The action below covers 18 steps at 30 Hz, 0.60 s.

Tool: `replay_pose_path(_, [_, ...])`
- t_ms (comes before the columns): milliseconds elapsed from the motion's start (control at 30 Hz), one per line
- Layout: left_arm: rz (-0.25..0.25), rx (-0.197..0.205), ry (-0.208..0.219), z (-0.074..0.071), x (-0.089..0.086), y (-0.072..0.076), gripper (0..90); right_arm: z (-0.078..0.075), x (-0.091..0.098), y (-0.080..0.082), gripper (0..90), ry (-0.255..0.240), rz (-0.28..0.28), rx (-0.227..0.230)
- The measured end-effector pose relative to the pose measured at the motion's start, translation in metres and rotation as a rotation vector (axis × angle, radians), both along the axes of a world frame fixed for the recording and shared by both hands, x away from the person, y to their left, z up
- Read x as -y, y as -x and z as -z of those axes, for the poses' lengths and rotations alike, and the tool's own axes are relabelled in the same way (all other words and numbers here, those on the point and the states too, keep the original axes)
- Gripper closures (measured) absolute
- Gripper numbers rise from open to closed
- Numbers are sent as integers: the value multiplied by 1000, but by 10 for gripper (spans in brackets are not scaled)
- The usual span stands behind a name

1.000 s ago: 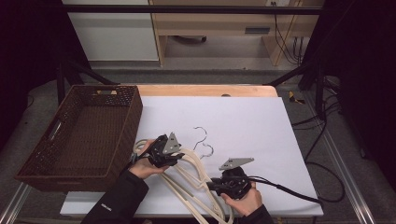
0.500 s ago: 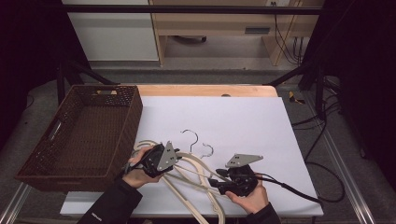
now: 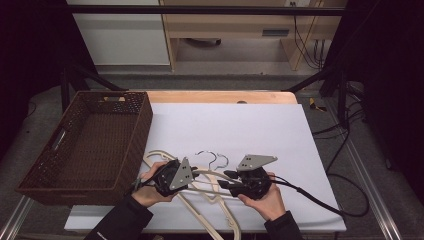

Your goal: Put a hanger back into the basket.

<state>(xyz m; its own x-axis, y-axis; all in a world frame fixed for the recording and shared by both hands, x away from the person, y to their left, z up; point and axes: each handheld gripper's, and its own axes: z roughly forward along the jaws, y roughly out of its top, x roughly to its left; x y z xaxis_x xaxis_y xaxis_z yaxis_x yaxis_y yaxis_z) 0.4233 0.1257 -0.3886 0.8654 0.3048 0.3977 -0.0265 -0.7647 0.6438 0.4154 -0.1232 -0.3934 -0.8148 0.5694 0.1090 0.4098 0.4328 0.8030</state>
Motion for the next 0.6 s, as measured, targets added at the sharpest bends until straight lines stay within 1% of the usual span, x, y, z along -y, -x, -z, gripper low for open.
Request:
replay_pose_path(33, [-2,-9,14,1,0,0,780,1,-1,-1,656,11,-4,6])
replay_pose_path(67, [-2,-17,15,0,0,-1,779,1,-2,-1,672,19,-8,11])
replay_pose_path(100, [0,-24,14,0,-1,-1,779,1,-2,-2,692,22,-14,21])
replay_pose_path(167, [3,-45,26,0,-1,-2,779,0,-1,-4,735,21,-17,27])
replay_pose_path(233, [4,-54,27,0,-1,-2,779,-1,0,-5,743,18,-44,30])
replay_pose_path(300, [0,-69,31,-1,-2,-3,777,-1,-1,-7,753,29,-66,41])
replay_pose_path(367, [0,-83,36,-1,-3,-4,775,0,0,-9,758,25,-85,39])
replay_pose_path(400, [-2,-86,37,-1,-3,-4,776,1,-1,-10,759,21,-97,42])
replay_pose_path(500, [-11,-85,34,-1,-3,-5,772,1,-1,-12,768,30,-110,43])
replay_pose_path(533, [-15,-87,41,0,-3,-6,766,1,-1,-13,777,29,-119,44])
replay_pose_path(600, [-19,-89,58,-1,-5,-7,725,1,-1,-13,811,27,-139,44])
